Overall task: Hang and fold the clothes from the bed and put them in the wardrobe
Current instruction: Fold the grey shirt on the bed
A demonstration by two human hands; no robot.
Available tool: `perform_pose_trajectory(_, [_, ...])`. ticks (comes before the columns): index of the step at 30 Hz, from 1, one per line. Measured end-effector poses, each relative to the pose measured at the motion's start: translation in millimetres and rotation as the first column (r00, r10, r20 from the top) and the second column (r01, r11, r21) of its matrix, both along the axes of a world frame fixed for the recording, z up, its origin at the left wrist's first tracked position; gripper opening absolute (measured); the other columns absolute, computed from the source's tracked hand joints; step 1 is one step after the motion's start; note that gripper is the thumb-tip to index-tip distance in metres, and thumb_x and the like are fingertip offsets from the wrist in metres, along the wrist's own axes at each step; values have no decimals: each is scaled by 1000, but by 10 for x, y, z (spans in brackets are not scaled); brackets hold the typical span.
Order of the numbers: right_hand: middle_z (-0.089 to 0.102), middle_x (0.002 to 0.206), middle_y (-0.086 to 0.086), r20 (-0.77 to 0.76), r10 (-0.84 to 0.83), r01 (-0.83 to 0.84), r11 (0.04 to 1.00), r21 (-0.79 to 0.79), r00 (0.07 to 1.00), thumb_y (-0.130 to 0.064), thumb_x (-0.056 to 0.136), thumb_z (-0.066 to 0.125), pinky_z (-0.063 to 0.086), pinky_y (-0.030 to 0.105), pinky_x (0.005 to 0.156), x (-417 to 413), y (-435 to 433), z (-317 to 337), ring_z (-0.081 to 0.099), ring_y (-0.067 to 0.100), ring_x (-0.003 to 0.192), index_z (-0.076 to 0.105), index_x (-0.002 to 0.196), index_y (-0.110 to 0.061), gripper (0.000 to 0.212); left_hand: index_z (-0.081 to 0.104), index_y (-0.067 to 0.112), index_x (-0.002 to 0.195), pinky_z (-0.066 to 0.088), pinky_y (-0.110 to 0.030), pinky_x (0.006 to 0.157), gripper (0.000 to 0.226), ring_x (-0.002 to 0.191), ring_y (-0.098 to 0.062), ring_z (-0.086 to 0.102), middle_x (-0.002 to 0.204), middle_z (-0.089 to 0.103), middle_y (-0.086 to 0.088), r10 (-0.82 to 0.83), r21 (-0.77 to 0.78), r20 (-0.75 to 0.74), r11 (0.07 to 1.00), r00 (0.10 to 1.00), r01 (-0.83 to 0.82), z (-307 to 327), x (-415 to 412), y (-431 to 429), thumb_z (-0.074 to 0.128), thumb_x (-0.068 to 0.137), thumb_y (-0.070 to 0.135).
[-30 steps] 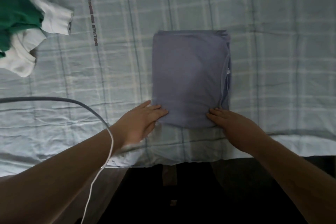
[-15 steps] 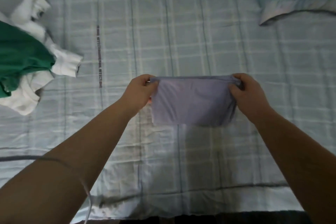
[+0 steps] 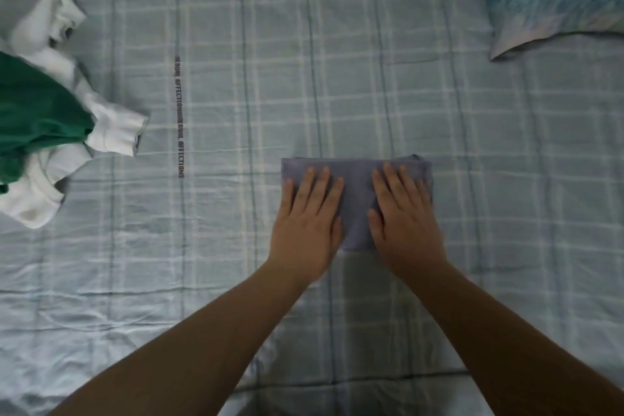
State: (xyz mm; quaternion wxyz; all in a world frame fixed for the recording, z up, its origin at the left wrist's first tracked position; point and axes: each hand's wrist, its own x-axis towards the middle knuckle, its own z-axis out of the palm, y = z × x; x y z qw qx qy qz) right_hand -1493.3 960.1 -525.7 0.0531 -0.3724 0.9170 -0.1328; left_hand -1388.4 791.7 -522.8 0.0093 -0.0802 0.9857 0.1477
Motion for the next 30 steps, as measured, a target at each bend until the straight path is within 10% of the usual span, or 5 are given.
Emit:
perform_pose_trajectory(14, [39,154,15,169,-149,165,983,-85,974,-35,95,42,22,48,119,-11,61,-126,33,31,144,40,149,-6,61,36,17,154,15,-48,123,62,152,-31,15,163,25,-13,211,154,59,964,976,-218,-188,39,-129,46,97,39])
perform_pose_trajectory(17, [52,140,21,300,-436,498,851,-170,848,-35,89,48,34,47,112,-41,118,103,46,34,130,48,139,-2,60,44,11,145,32,-31,113,59,137,-28,39,146,46,-11,549,459,160,694,820,-554,86,21,-206,60,89,18])
perform_pose_trajectory(19, [57,131,18,457,-575,674,735,-76,679,-44,83,54,43,45,103,-56,146,155,53,34,120,50,134,-5,64,52,13,128,46,-17,78,44,107,-24,59,109,61,0,675,550,356,407,646,-729,184,-29,-259,65,86,13])
perform_pose_trajectory(22, [64,113,16,594,-644,761,643,80,482,-52,78,64,52,42,78,-68,96,186,63,38,104,55,119,-7,62,51,16,103,38,-23,53,26,85,-25,63,83,56,6,651,449,529,330,544,-831,201,-154,-344,69,84,20])
perform_pose_trajectory(30, [64,119,19,802,-581,819,524,237,140,-24,84,77,51,41,87,-357,39,178,62,36,110,58,122,4,51,67,4,111,58,-45,89,47,97,-29,69,111,72,-15,472,559,707,85,527,-825,279,-248,-509,73,79,37])
